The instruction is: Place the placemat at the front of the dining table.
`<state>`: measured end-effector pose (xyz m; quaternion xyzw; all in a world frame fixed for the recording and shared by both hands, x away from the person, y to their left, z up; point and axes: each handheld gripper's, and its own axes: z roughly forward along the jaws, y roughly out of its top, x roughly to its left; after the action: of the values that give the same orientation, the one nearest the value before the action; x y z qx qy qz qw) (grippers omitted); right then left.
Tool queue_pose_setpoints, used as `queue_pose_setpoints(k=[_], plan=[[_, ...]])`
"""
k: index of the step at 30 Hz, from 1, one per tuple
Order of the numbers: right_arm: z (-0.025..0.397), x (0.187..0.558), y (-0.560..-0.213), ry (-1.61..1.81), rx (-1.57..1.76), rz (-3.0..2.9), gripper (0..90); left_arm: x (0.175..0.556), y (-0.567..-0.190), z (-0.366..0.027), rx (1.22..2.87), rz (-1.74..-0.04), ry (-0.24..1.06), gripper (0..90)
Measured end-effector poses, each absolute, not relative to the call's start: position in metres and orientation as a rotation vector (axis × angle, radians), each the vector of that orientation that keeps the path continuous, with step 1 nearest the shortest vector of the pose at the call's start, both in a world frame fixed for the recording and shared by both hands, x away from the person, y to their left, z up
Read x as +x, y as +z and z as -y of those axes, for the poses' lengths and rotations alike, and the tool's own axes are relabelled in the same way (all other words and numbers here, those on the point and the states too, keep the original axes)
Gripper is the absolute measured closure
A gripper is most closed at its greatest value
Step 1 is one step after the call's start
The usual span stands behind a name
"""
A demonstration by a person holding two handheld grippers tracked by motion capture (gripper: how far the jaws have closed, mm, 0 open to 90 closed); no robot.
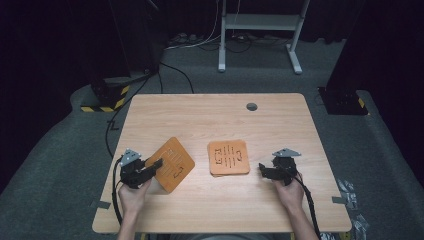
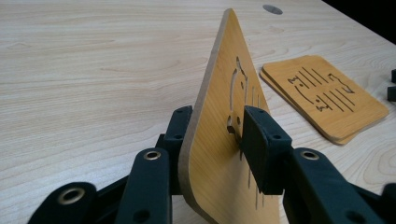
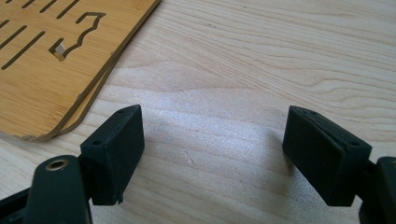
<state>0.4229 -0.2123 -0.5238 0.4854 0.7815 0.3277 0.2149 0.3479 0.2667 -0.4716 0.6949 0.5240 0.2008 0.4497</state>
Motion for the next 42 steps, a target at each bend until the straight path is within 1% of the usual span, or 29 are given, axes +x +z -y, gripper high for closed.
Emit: queue_pose_setpoints(k=[8, 13, 18, 24, 30, 37, 42], plan=[[0.212, 0.423, -0.524, 0.909, 1.346, -2.167, 20.6, 0.344, -0.474, -0.267, 1.723, -1.306, 0.507, 61.0], [0.212, 0.423, -0.524, 0.909, 1.346, -2.168, 20.6, 0.341, -0.476, -0.27, 1.715, -1.321, 0.517, 58.0], [0.212, 0.423, -0.524, 0.908, 1.346, -2.167, 20.5, 0.339, -0.476, -0.27, 1.724, -1.328, 0.527, 57.7], [0.212, 0.423, -0.524, 0.908, 1.346, -2.167, 20.5, 0.338, -0.478, -0.269, 1.716, -1.325, 0.53, 54.2], [0.212, 0.423, -0.524, 0.908, 1.346, -2.166, 20.5, 0.337, -0.482, -0.268, 1.708, -1.338, 0.551, 47.7], [0.212, 0.423, -0.524, 0.908, 1.347, -2.167, 20.5, 0.334, -0.479, -0.265, 1.681, -1.328, 0.569, 42.3], [0.212, 0.423, -0.524, 0.908, 1.346, -2.167, 20.5, 0.334, -0.477, -0.262, 1.678, -1.312, 0.568, 40.9]])
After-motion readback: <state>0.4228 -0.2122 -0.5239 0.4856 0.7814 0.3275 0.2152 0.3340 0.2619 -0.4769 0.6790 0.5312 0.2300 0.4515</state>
